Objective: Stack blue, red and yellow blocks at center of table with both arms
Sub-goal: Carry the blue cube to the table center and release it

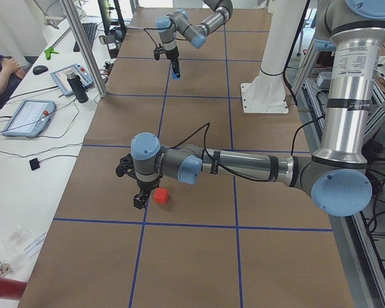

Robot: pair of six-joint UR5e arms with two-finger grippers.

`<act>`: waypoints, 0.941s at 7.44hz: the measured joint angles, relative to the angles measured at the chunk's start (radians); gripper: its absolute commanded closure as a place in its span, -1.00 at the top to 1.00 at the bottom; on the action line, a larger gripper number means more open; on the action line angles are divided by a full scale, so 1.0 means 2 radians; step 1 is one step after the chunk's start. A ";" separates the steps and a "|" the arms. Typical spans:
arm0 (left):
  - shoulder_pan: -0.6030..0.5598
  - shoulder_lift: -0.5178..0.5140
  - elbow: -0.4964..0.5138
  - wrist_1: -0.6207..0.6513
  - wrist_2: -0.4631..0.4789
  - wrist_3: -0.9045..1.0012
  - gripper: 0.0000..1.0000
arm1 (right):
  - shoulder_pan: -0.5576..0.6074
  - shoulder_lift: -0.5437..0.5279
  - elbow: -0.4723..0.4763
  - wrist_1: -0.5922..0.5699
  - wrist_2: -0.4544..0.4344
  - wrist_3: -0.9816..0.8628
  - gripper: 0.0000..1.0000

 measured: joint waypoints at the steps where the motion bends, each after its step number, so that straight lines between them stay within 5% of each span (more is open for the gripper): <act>1: 0.000 -0.002 0.000 0.000 0.001 0.000 0.99 | -0.016 0.009 -0.022 0.027 -0.013 0.018 -1.00; 4: 0.000 -0.007 -0.001 0.000 0.001 -0.001 0.99 | -0.034 0.014 -0.049 0.067 -0.024 0.049 -1.00; 5: 0.000 -0.008 -0.001 0.000 0.001 0.000 1.00 | -0.035 0.015 -0.054 0.074 -0.024 0.058 -0.16; 6: 0.000 -0.009 -0.001 0.000 0.001 0.000 1.00 | -0.036 0.015 -0.056 0.079 -0.024 0.067 0.98; 7: 0.000 -0.009 -0.001 0.000 0.001 0.000 0.99 | -0.038 0.014 -0.057 0.086 -0.028 0.076 0.99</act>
